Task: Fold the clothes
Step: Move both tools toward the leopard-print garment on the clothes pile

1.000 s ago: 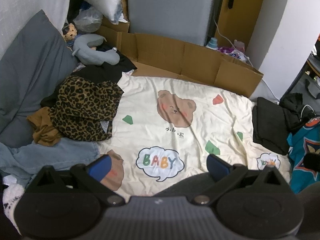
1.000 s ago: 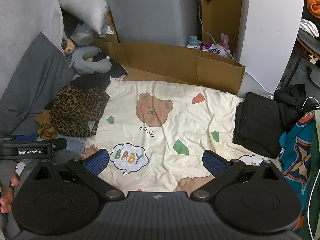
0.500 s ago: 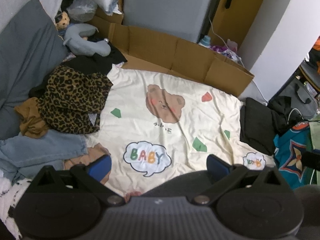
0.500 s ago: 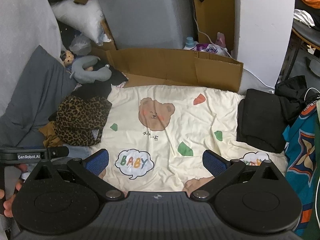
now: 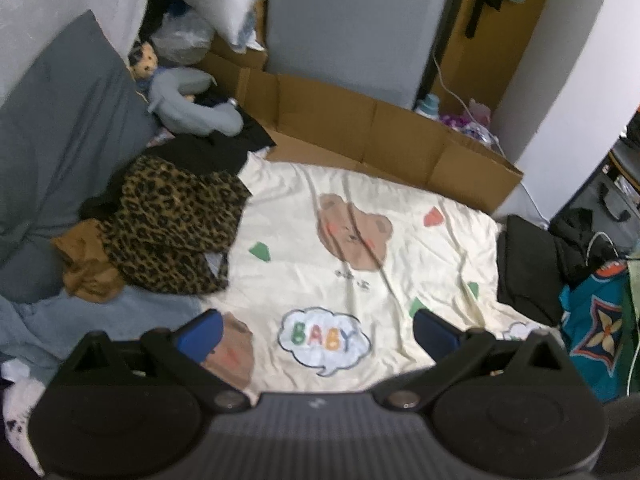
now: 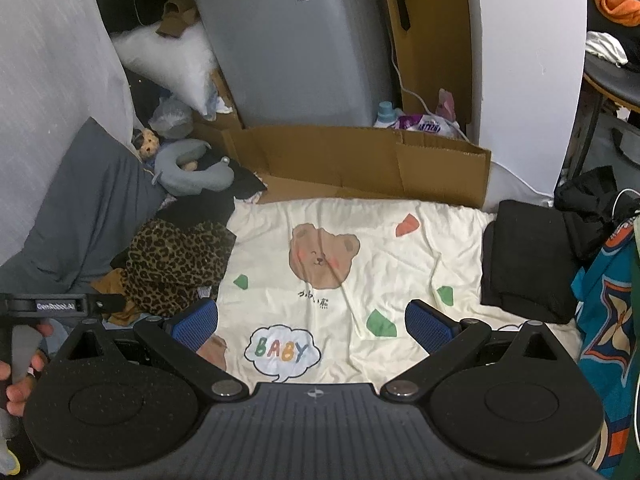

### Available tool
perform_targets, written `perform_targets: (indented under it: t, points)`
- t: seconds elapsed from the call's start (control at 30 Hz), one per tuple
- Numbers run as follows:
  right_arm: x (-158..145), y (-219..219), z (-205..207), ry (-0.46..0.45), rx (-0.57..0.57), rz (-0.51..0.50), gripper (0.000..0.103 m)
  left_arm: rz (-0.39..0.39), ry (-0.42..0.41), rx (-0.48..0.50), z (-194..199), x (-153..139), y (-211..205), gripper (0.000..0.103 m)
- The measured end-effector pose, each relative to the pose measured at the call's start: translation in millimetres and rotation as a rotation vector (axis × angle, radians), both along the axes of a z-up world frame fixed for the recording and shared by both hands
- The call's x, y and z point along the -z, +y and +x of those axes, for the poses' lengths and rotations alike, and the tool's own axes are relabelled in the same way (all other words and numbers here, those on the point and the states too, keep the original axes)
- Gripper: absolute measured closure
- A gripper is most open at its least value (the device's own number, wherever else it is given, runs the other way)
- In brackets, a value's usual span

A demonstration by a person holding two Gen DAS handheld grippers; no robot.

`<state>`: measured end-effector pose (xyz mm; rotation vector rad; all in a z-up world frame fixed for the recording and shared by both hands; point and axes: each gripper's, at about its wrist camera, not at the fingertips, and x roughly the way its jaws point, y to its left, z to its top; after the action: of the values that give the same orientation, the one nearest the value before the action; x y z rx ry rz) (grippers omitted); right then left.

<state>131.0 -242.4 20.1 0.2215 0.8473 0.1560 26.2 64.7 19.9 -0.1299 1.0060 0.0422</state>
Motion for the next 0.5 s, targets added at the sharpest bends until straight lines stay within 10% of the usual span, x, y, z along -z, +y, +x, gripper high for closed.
perform_targets:
  t: [0.5]
  points:
    - [-2, 14, 13, -0.043, -0.021, 0.002, 0.001, 0.046, -0.027, -0.08, 15, -3, 59, 0.002]
